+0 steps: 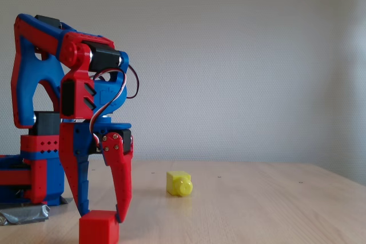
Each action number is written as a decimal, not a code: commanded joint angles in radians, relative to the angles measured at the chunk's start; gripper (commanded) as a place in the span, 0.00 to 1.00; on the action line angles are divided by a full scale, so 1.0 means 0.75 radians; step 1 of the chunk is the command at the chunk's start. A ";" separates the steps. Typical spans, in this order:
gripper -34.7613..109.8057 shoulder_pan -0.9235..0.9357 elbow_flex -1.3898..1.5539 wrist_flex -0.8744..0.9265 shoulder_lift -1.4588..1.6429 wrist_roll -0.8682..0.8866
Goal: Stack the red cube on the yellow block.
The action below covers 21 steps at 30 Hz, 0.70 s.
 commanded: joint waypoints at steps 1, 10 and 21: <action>0.33 0.002 -0.006 -0.022 0.035 0.027; 0.31 -0.053 -0.045 -0.008 0.119 0.137; 0.31 -0.595 -0.368 0.221 0.340 0.534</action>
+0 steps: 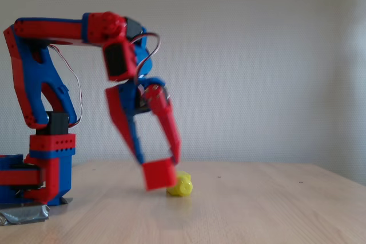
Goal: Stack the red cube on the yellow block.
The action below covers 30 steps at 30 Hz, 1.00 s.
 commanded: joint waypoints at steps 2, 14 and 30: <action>0.31 -0.225 -0.160 0.078 0.112 0.098; 0.31 -0.794 -0.237 0.141 0.119 0.329; 0.30 -1.100 -0.225 0.049 -0.055 0.446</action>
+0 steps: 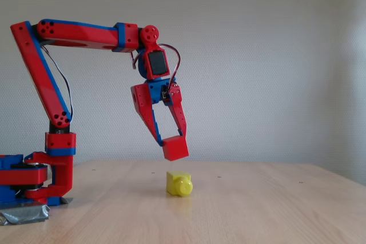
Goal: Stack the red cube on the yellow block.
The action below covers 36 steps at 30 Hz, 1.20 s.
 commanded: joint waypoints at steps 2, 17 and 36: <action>0.30 -0.074 -0.074 -0.049 0.012 0.031; 0.30 -0.127 -0.106 -0.178 -0.106 0.008; 0.29 -0.211 -0.180 -0.178 -0.233 0.065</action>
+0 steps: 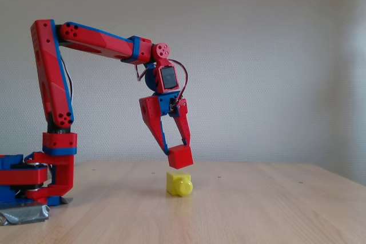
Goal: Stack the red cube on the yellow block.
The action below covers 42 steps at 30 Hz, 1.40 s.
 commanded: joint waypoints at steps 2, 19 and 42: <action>0.30 -0.037 -0.082 -0.014 0.022 0.035; 0.33 -0.020 -0.080 -0.027 -0.027 0.037; 0.41 0.096 -0.252 0.119 0.080 0.000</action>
